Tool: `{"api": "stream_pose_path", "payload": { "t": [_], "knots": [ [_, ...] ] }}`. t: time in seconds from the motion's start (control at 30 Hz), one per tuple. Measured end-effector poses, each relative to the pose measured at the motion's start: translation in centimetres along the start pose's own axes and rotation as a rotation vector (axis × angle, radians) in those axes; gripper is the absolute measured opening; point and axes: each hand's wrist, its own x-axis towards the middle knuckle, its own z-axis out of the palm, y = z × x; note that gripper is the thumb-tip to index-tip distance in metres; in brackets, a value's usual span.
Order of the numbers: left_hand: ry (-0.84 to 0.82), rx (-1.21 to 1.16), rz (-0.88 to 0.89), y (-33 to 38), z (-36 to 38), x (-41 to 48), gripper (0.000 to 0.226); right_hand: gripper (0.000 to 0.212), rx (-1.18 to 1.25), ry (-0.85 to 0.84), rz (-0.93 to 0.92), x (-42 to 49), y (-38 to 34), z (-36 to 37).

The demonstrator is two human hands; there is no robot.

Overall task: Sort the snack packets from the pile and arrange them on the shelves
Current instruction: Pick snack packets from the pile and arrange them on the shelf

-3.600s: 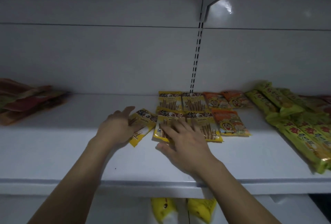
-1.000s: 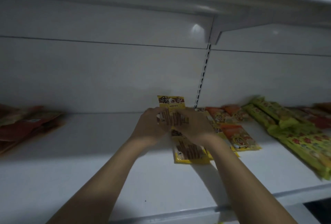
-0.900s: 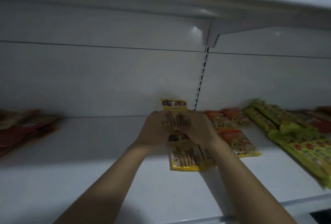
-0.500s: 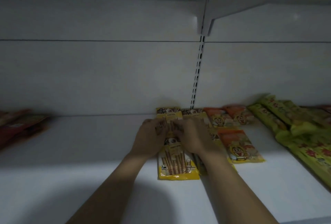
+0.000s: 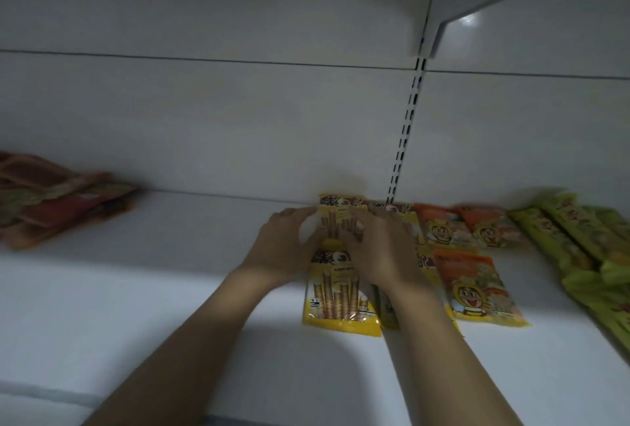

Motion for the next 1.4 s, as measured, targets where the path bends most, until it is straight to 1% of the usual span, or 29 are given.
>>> {"api": "stream_pose_path", "payload": {
  "t": [0.07, 0.13, 0.23, 0.33, 0.43, 0.5, 0.57, 0.67, 0.8, 1.03, 1.23, 1.4],
  "knots": [
    [0.021, 0.114, -0.051, -0.4, -1.1, -0.8, 0.049, 0.05, -0.001, 0.004, -0.044, -0.2, -0.7, -0.6],
    [0.035, 0.212, -0.051, -1.1, -2.2, -1.8, 0.051, 0.051, -0.024, -0.006, -0.108, -0.3, -2.1, -1.1],
    [0.064, 0.317, -0.075, -2.2, -4.4, -3.6, 0.051, 0.057, -0.072, -0.084, -0.205, -0.4, -5.3, -1.6],
    [0.118, 0.388, -0.105, -3.8, -7.5, -6.2, 0.05, 0.064, -0.107, -0.152, -0.287, -0.4, -9.5, -1.3],
    [0.164, 0.44, -0.134, -5.9, -11.7, -9.3, 0.055, 0.069, -0.151, -0.188, -0.376, -0.8, -14.4, -0.2],
    [0.199, 0.482, -0.172, -7.7, -14.8, -11.8, 0.061, 0.071, -0.15, -0.187, -0.443, -1.6, -17.8, 0.8],
    [0.237, 0.523, -0.215, -9.7, -17.7, -14.5, 0.061, 0.072, -0.151, -0.161, -0.513, -2.8, -21.1, 1.8],
    [0.289, 0.549, -0.303, -12.8, -21.6, -18.8, 0.055, 0.071, -0.123, -0.155, -0.598, -4.7, -26.5, 3.2],
    [0.336, 0.571, -0.413, -16.6, -26.2, -24.3, 0.057, 0.076, -0.079, -0.203, -0.683, -7.6, -33.5, 5.1],
    [0.426, 0.56, -0.516, -21.4, -31.9, -32.8, 0.06, 0.075, -0.051, -0.245, -0.795, -12.2, -43.5, 9.1],
    [0.414, 0.566, -0.6, -25.0, -34.9, -38.1, 0.059, 0.074, 0.011, -0.296, -0.87, -15.9, -49.8, 12.7],
    [0.422, 0.553, -0.636, -27.7, -36.9, -39.9, 0.056, 0.074, -0.001, -0.319, -0.895, -16.7, -53.1, 14.9]
  ]
}}
